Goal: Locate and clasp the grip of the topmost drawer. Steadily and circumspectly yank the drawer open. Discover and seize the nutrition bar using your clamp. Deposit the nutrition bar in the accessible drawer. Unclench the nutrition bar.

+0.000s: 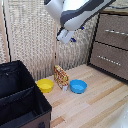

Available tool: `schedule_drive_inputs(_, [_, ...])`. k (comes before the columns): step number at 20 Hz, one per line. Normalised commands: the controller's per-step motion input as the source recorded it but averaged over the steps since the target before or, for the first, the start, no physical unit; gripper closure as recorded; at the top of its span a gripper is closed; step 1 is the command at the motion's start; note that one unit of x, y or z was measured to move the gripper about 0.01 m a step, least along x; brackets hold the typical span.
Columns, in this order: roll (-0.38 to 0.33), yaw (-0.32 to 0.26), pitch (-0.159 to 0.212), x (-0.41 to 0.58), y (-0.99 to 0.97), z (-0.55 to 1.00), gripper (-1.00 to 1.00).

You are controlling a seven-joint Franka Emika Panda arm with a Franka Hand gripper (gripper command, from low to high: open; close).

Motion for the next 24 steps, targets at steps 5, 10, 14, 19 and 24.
schedule_drive_inputs(5, [-0.241,0.052,-0.064,0.005,-0.57,0.07,-1.00])
schedule_drive_inputs(10, [-0.201,0.104,-0.028,0.000,-0.59,0.00,-1.00])
schedule_drive_inputs(14, [-0.192,0.132,0.000,-0.004,-0.56,0.00,-1.00])
schedule_drive_inputs(19, [-0.243,0.109,0.000,-0.150,-0.46,0.00,-1.00])
schedule_drive_inputs(24, [-0.252,0.083,-0.006,-0.338,-0.45,0.00,-1.00])
